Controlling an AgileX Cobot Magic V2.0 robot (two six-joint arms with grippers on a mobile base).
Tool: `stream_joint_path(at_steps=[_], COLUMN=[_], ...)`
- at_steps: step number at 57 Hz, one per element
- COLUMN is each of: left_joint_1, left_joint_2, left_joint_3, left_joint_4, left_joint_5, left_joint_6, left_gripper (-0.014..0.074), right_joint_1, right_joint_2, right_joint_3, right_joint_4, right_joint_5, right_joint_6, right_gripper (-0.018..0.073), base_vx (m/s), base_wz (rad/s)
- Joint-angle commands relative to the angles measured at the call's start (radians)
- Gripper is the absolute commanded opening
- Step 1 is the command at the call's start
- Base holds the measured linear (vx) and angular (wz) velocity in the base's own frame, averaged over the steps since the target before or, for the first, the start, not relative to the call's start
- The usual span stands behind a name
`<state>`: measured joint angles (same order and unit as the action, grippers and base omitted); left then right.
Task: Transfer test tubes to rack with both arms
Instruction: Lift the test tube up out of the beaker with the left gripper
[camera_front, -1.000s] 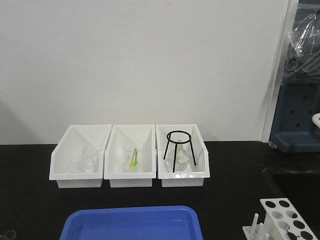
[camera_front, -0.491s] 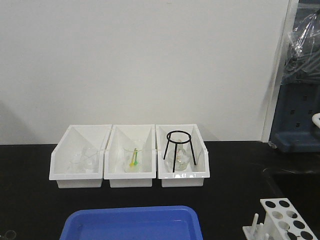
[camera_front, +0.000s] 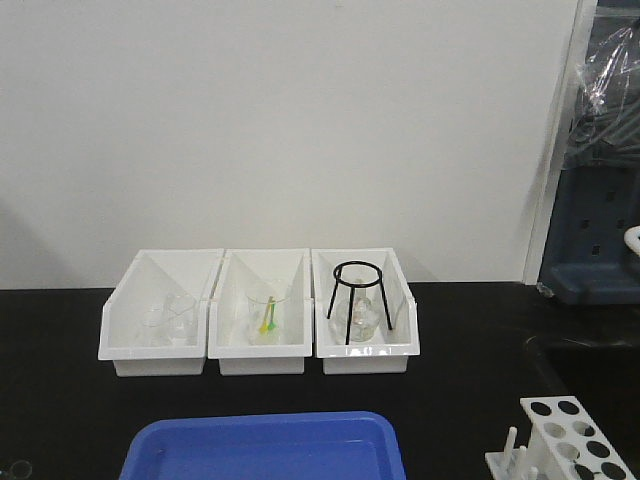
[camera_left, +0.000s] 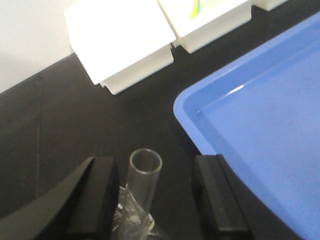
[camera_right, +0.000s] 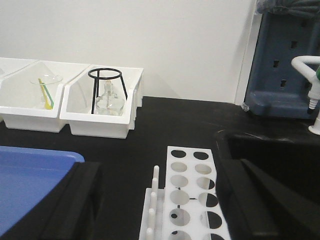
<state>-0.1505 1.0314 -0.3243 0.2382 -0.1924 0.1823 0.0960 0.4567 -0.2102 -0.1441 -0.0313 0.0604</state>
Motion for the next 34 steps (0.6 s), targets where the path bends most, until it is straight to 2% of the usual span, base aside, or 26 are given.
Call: stream_joint_path(at_steps=[1, 11, 26, 34], left_joint_1=[-0.002, 0.053, 0.054, 0.054], left_joint_2=[-0.008, -0.008, 0.055, 0.147], left_joint_3=[-0.034, -0.034, -0.034, -0.034], left_joint_4=[-0.016, -0.035, -0.033, -0.033], left_joint_5=[-0.053, -0.127, -0.18, -0.262], left_joint_6=[0.054, 0.099, 0.097, 0.097], left_gripper=[0.0468, 0.047, 0.0502, 0.0502], right_joint_1=[-0.006, -0.006, -0.006, -0.006], right_joint_2=[0.011, 0.011, 0.011, 0.011], right_joint_3=[-0.036, -0.036, -0.036, -0.036], right_joint_4=[-0.01, -0.011, -0.011, -0.011], right_joint_5=[-0.088, -0.088, -0.088, -0.088], right_joint_6=[-0.004, -0.004, -0.004, -0.005], right_gripper=[0.0537, 0.0537, 0.0537, 0.0537], base_vx=[0.0, 0.0, 0.0, 0.0], base_wz=[0.0, 0.0, 0.0, 0.0])
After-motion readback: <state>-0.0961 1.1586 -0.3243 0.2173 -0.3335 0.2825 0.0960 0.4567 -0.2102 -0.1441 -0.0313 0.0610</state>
